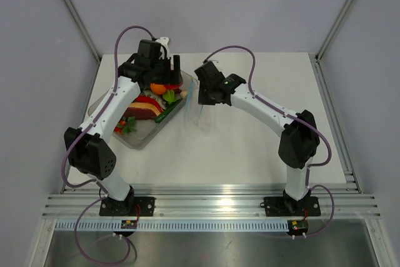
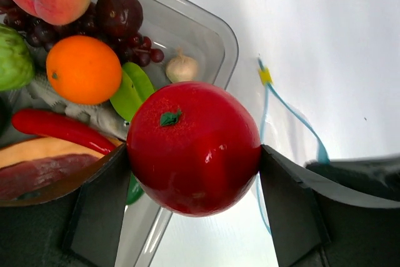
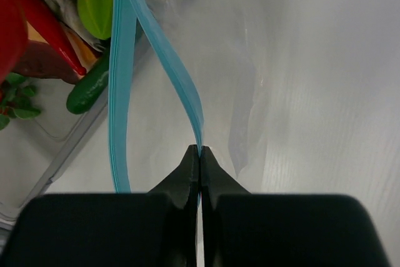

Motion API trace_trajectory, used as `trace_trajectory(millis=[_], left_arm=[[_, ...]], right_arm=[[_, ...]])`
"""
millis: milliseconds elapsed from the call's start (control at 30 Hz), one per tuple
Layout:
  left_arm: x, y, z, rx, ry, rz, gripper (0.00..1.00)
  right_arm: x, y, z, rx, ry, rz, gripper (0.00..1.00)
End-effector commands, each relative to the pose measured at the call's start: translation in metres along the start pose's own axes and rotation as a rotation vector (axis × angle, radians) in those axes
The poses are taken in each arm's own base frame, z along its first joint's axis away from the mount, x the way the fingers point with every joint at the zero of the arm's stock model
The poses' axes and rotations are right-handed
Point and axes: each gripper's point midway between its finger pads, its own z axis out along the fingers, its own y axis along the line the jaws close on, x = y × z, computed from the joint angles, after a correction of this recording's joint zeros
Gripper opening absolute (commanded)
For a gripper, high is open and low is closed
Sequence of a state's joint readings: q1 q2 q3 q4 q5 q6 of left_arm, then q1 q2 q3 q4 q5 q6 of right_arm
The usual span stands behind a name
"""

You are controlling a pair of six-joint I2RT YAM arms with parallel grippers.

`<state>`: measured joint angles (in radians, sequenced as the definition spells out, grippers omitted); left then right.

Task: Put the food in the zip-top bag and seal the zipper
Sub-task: Place the fake fruit in the zipper food storage bag.

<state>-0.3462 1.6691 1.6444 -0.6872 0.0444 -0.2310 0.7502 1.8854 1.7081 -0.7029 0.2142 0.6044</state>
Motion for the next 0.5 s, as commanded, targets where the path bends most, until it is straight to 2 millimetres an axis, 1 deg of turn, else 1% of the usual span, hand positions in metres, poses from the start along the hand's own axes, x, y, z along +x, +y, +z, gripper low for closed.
trace_trajectory(millis=[0, 33, 67, 100, 133, 167, 233, 267, 367, 433, 467], left_arm=[[-0.005, -0.016, -0.028, 0.087, -0.032, 0.015, 0.54], [-0.004, -0.020, -0.032, 0.112, -0.032, 0.011, 0.54], [-0.005, -0.023, -0.035, 0.128, -0.036, 0.004, 0.54], [-0.003, -0.025, -0.036, 0.141, -0.033, -0.003, 0.54], [-0.001, -0.029, -0.037, 0.163, -0.025, -0.011, 0.54], [0.000, -0.030, -0.039, 0.169, -0.023, -0.016, 0.54], [0.005, -0.033, -0.038, 0.189, -0.005, -0.026, 0.53], [0.006, -0.035, -0.039, 0.199, -0.005, -0.028, 0.54], [0.010, -0.041, -0.039, 0.238, 0.000, -0.047, 0.54], [0.012, -0.047, -0.039, 0.270, 0.009, -0.063, 0.54], [0.014, -0.048, -0.037, 0.276, 0.013, -0.066, 0.54]], right_arm=[[-0.020, 0.030, -0.003, -0.090, -0.031, -0.001, 0.00], [-0.018, 0.032, 0.003, -0.091, -0.020, 0.000, 0.00], [-0.018, 0.035, 0.005, -0.097, -0.015, 0.001, 0.00], [-0.022, 0.039, 0.005, -0.109, -0.021, 0.003, 0.00], [-0.020, 0.039, 0.011, -0.105, -0.011, 0.004, 0.00], [-0.024, 0.044, 0.010, -0.115, -0.018, 0.006, 0.00], [-0.023, 0.045, 0.014, -0.116, -0.010, 0.014, 0.00], [-0.026, 0.048, 0.014, -0.124, -0.016, 0.017, 0.00], [-0.026, 0.054, 0.019, -0.143, -0.012, 0.029, 0.00], [-0.029, 0.061, 0.017, -0.175, -0.017, 0.042, 0.00], [-0.025, 0.060, 0.019, -0.179, -0.010, 0.046, 0.00]])
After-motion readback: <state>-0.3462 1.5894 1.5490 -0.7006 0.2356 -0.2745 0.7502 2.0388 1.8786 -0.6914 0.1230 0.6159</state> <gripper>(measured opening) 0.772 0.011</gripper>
